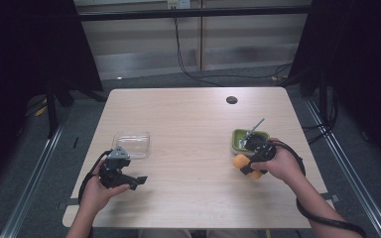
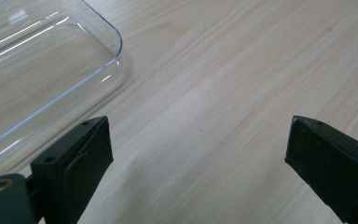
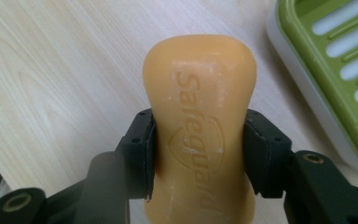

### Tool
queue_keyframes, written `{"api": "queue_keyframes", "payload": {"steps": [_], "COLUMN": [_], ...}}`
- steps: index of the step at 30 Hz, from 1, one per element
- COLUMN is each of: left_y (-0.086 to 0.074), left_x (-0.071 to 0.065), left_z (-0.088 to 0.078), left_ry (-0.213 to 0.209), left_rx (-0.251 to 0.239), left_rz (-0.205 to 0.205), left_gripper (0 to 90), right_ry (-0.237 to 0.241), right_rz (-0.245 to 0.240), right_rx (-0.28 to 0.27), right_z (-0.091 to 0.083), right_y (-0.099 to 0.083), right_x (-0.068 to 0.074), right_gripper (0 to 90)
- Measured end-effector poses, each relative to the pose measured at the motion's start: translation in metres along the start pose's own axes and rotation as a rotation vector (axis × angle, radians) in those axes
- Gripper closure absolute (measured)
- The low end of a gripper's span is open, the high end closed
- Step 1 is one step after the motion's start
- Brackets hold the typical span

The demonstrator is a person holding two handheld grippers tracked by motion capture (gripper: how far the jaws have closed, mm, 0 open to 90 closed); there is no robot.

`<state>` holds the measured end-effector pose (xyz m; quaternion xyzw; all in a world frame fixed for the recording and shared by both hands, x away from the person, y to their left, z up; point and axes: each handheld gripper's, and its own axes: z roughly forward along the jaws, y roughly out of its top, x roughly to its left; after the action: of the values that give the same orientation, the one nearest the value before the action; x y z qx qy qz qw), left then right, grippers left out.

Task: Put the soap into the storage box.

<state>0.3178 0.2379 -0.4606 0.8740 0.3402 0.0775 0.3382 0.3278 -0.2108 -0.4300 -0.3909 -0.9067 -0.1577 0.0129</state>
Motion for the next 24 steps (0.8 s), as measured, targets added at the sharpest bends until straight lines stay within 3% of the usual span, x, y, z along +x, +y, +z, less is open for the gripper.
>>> {"api": "queue_keyframes", "payload": {"steps": [24], "left_y": [-0.001], "left_x": [0.001], "left_z": [0.001], "left_ry": [0.002], "left_rx": [0.008], "left_rz": [-0.003], "left_gripper": [6.8], "right_ry": [-0.029], "right_rz": [-0.124], "right_rx": [0.021], "right_z": [-0.003], "right_y": [0.014], "right_x": [-0.012], "right_gripper": [50.5]}}
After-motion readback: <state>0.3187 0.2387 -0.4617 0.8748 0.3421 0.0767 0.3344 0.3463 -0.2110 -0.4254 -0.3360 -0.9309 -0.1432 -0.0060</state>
